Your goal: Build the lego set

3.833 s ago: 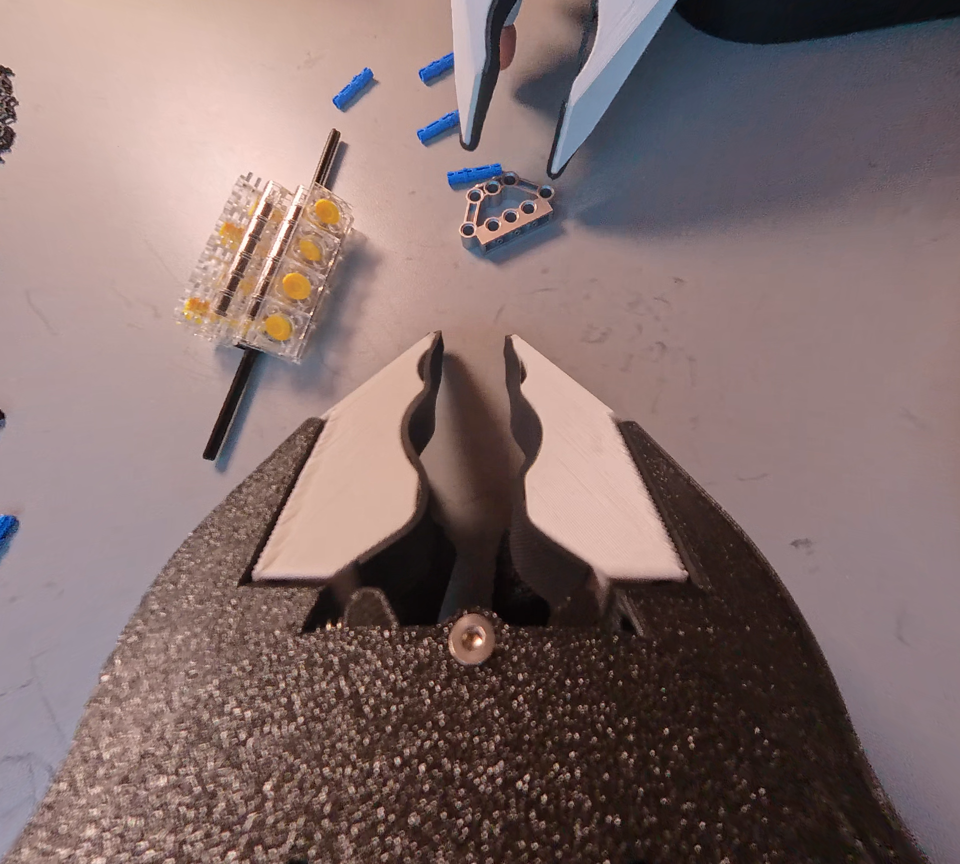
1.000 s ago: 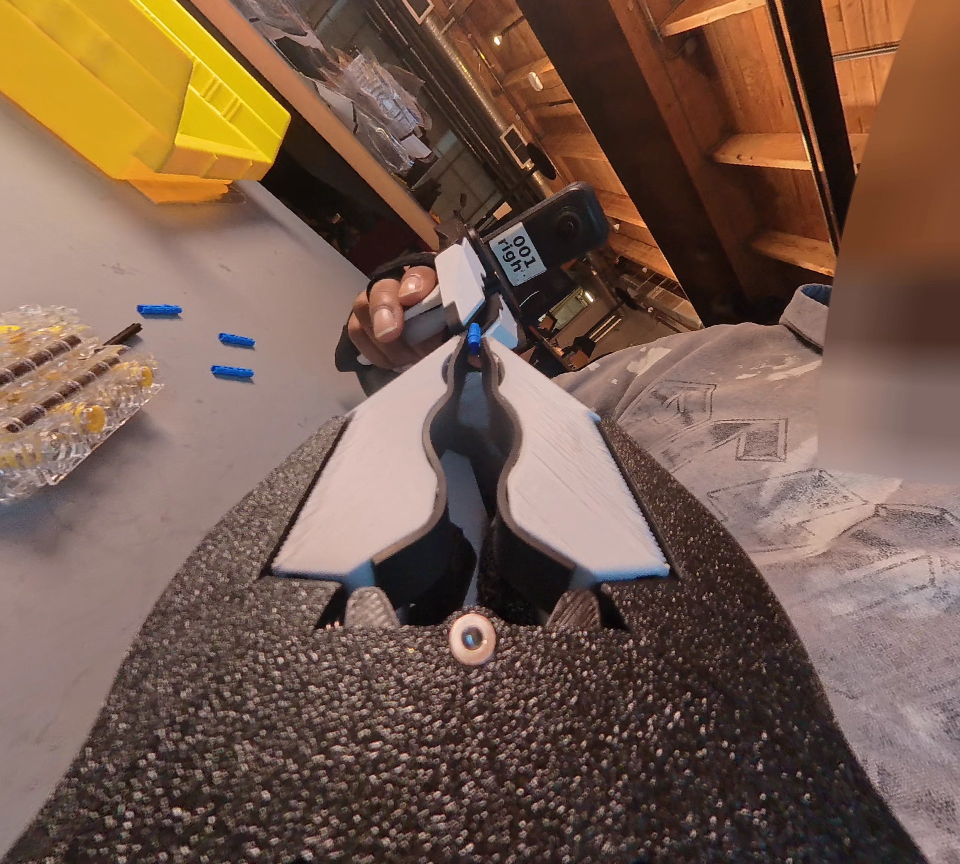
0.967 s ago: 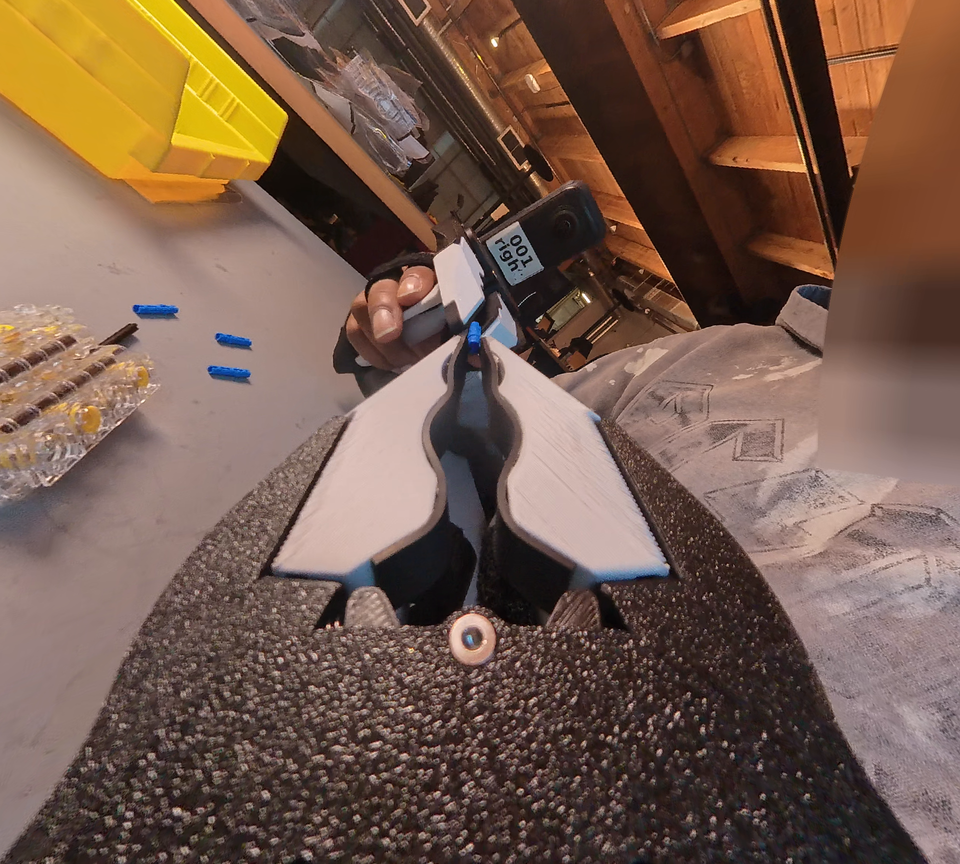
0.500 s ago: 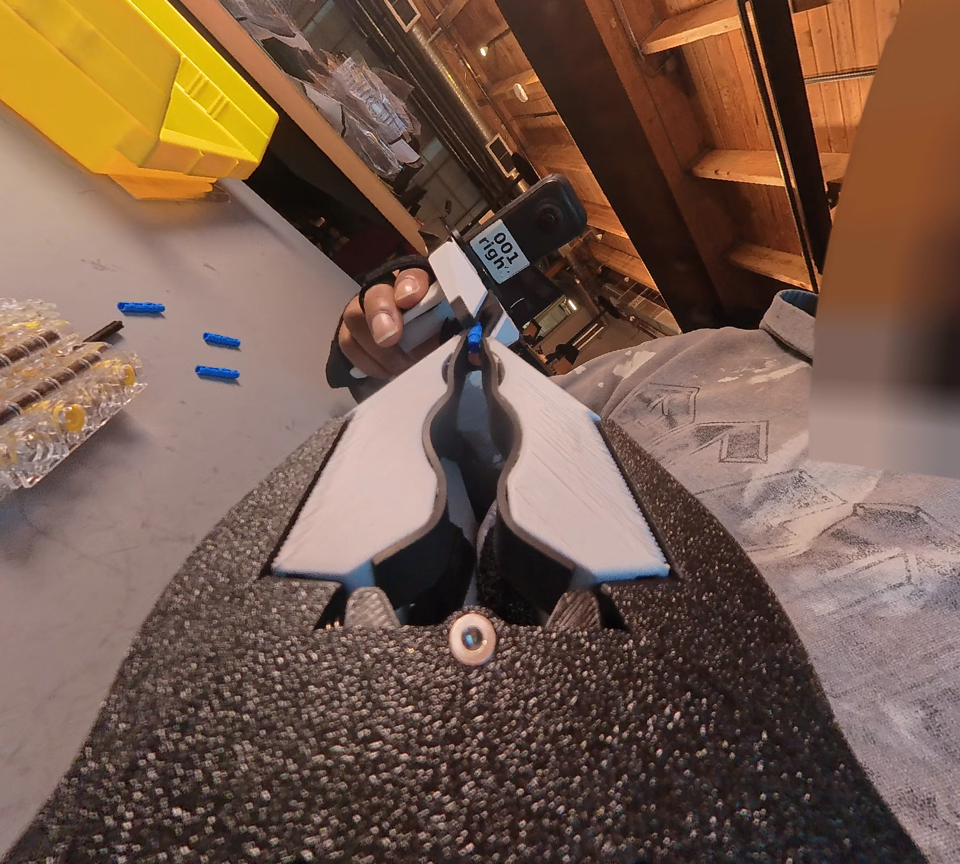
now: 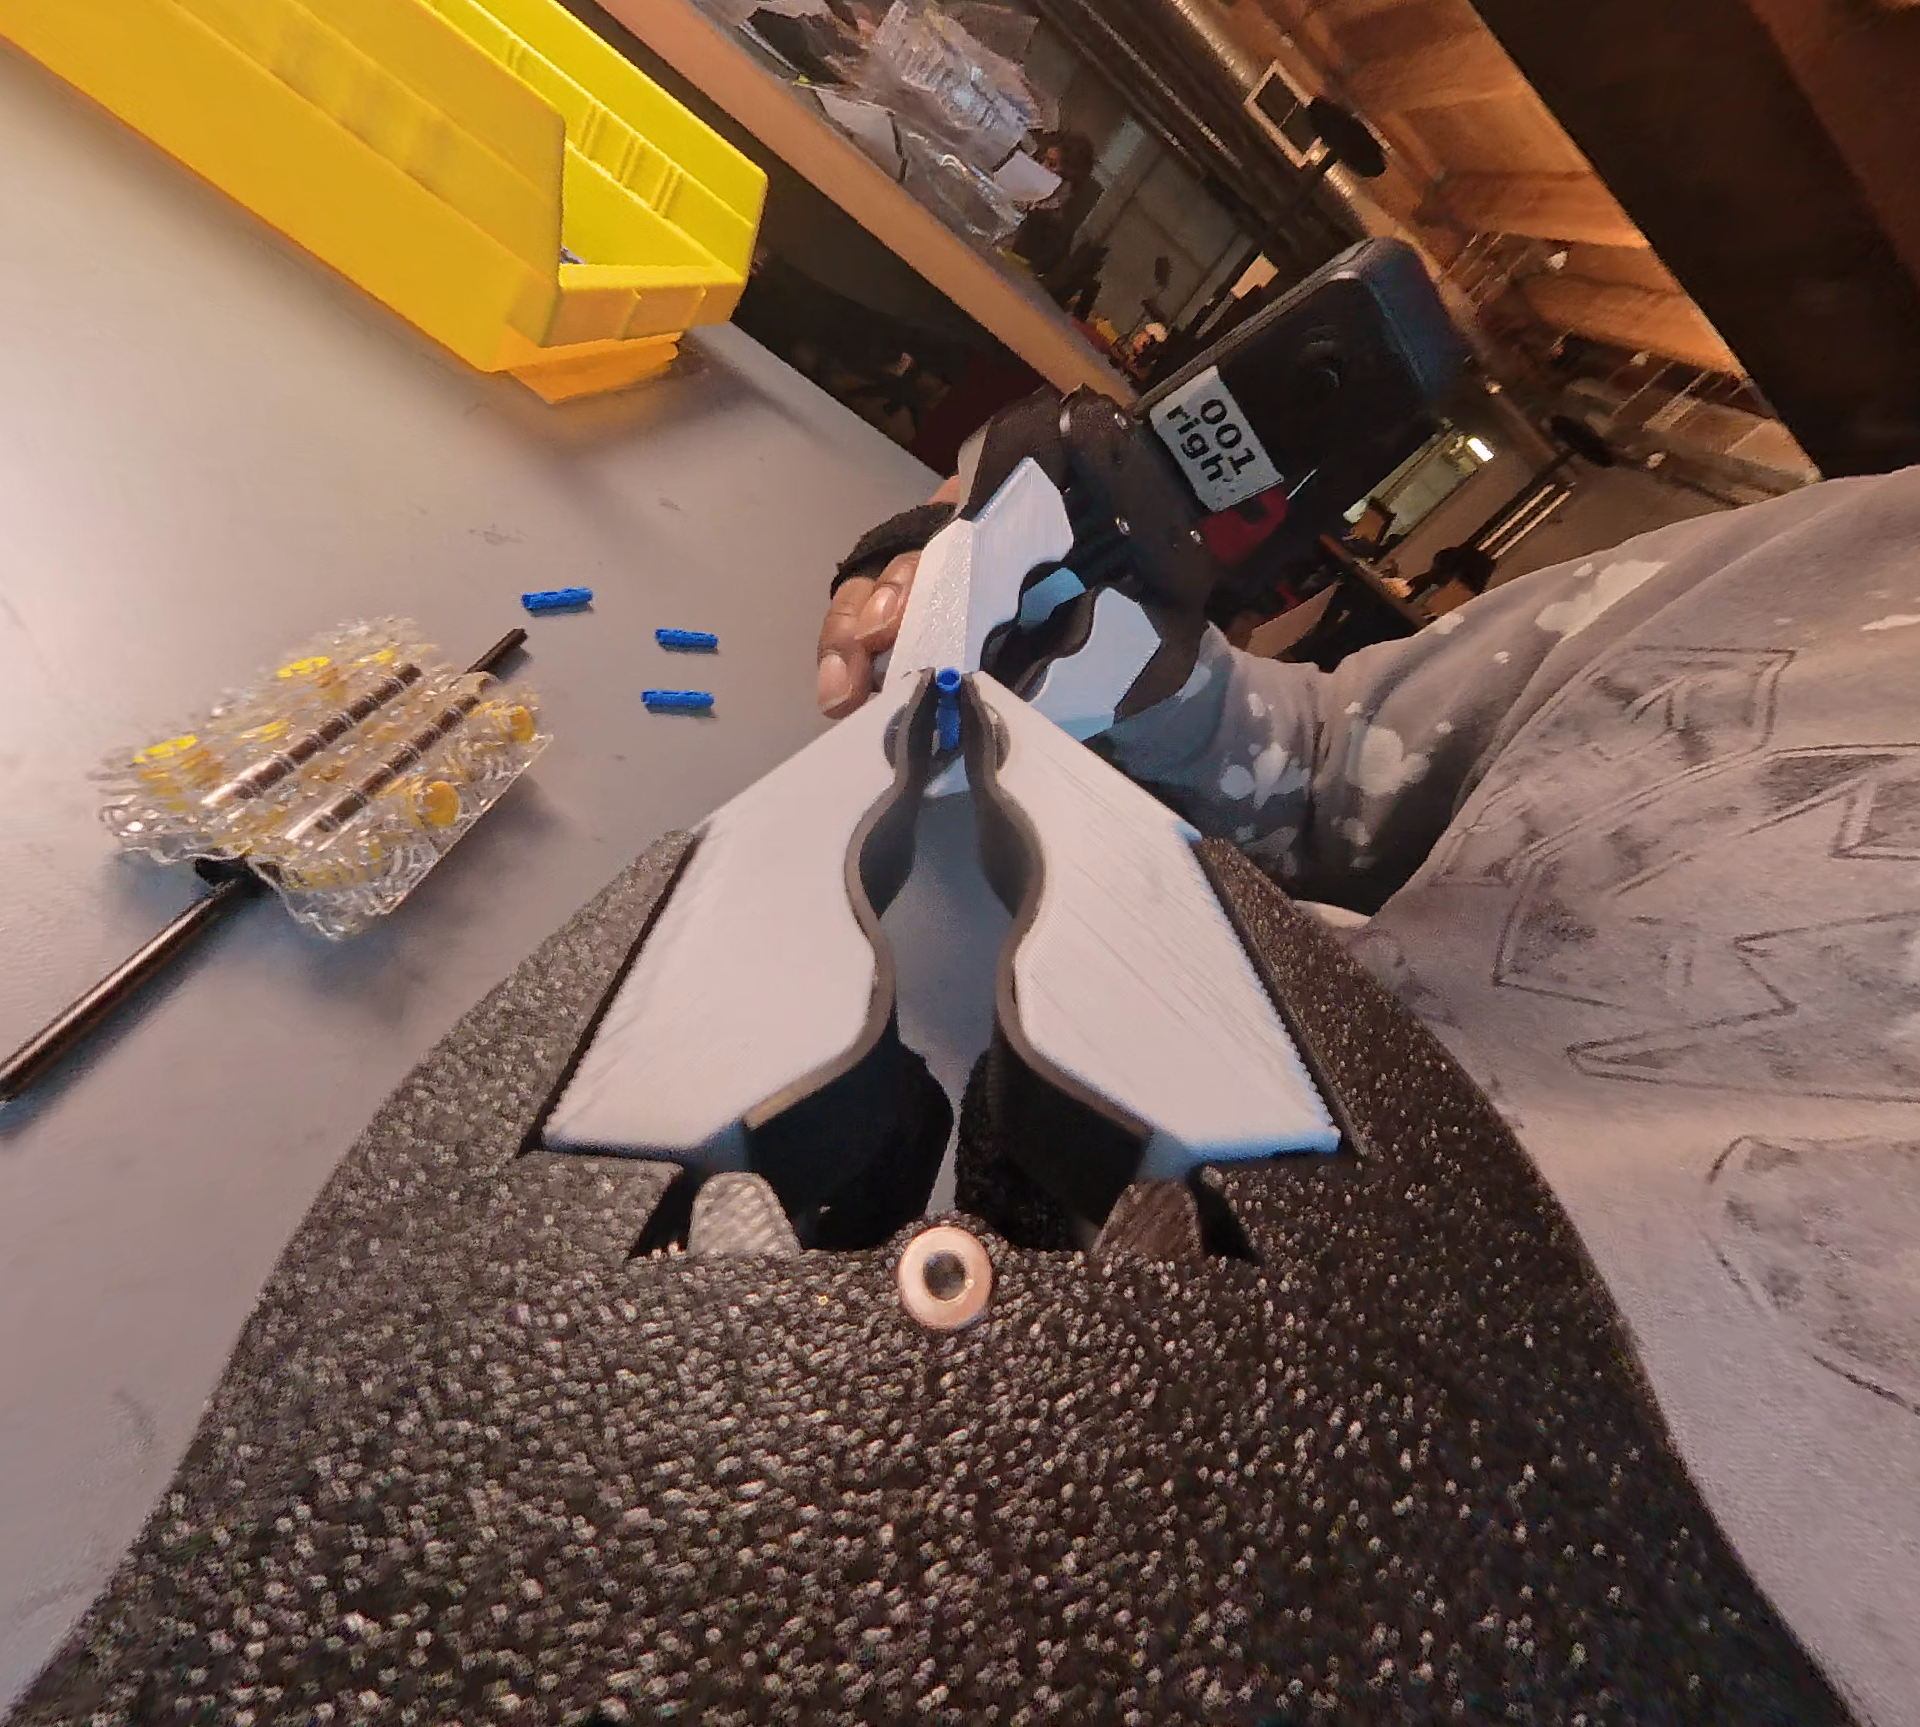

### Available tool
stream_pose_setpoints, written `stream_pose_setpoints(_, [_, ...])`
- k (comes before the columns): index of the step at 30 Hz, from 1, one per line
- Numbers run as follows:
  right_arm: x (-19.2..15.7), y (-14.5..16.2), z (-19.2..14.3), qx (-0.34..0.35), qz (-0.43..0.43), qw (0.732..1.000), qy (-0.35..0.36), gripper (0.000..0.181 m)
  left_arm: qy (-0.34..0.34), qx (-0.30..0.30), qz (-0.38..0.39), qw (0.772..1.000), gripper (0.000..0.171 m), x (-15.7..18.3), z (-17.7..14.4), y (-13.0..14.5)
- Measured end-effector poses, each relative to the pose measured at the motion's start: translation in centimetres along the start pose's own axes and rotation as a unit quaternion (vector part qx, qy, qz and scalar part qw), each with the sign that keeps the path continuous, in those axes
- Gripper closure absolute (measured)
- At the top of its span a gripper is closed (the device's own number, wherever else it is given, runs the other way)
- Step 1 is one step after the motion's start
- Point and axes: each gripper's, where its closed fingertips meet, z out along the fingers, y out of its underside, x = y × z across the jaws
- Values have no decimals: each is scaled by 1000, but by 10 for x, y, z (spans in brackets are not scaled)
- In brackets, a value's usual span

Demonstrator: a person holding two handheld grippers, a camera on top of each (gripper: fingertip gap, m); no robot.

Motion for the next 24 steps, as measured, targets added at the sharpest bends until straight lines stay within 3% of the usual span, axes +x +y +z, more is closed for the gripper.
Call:
stream_pose_setpoints(5, [2, 5, 2, -7, 19, 1000, 0, 179, -35, -4, 51, 998, 168, -3, 0, 0])
stream_pose_setpoints(11, [20, -19, -10, 78, 90, 993, 18, 179, -22, 40, 59, 997, 152, 1, -10, -17])
stream_pose_setpoints(17, [31, -56, -20, 213, 202, 956, -1, 179, -25, 32, 84, 996, 152, 6, 1, -13])
stream_pose_setpoints(22, [28, -67, -13, 260, 267, 927, -33, 179, -16, 50, 108, 993, 154, 16, 4, -20])
stream_pose_setpoints(24, [24, -65, -7, 250, 270, 929, -46, 179, -12, 57, 112, 992, 153, 18, -2, -26])
